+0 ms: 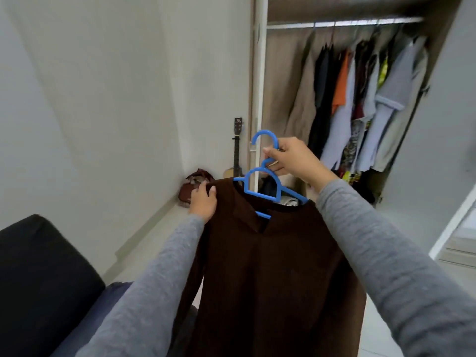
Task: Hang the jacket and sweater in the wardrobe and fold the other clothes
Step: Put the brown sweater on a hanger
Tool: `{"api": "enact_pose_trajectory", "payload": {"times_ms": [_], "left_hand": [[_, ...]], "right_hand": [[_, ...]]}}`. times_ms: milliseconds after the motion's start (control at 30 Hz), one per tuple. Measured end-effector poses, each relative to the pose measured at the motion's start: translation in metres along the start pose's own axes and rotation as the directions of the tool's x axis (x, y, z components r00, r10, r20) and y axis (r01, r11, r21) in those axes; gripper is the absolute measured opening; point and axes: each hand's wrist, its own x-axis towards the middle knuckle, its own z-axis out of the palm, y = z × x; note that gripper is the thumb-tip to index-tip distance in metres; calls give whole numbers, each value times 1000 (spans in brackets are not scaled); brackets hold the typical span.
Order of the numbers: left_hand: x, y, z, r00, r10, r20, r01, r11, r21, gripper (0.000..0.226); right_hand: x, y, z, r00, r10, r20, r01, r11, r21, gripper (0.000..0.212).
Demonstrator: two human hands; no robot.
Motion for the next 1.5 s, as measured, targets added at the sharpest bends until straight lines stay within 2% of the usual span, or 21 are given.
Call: {"api": "enact_pose_trajectory", "payload": {"times_ms": [100,233,333,367,467,567,633,733,833,867,967,1167,1267,1400,1500], "left_hand": [[-14,42,65,969,83,234,-80,997,-21,57],[-39,95,142,829,196,524,-132,979,-158,69],[-53,120,180,745,342,573,-161,925,-343,62],[-57,126,194,730,363,579,-164,916,-366,68],[-70,137,231,645,370,668,-191,925,-327,109],[-75,146,260,585,341,736,-238,939,-247,124],[-66,149,276,608,293,738,-228,955,-192,118],[-48,151,291,694,209,689,-169,977,-127,102],[-25,145,293,803,168,572,-227,973,32,48],[-16,141,292,831,162,531,-218,975,43,37],[10,125,287,893,155,422,-182,983,25,37],[70,117,294,944,176,279,-155,983,-98,37],[118,119,301,962,206,181,-199,978,-57,31],[186,127,304,970,232,75,-235,972,25,27],[238,140,303,967,256,-11,-255,964,72,27]], "right_hand": [[5,37,-29,984,82,-161,-83,997,-1,21],[13,84,-67,919,173,-354,-160,985,65,24],[18,114,-90,844,203,-496,-196,978,67,27],[20,124,-98,814,219,-539,-214,974,74,29],[32,148,-116,746,268,-610,-241,962,128,25],[53,163,-128,708,263,-655,-260,960,103,33],[67,168,-131,714,255,-653,-256,962,96,35],[92,176,-134,744,242,-623,-252,965,73,25],[116,186,-135,785,167,-597,-216,976,-11,30],[123,188,-135,800,135,-585,-204,977,-54,36],[148,194,-132,828,42,-560,-141,981,-135,50],[225,205,-114,858,17,-513,-82,991,-104,43],[277,206,-106,881,26,-473,-67,995,-70,31],[352,206,-99,875,9,-485,-27,999,-29,31],[407,196,-97,898,-17,-440,1,999,-37,28]]}}
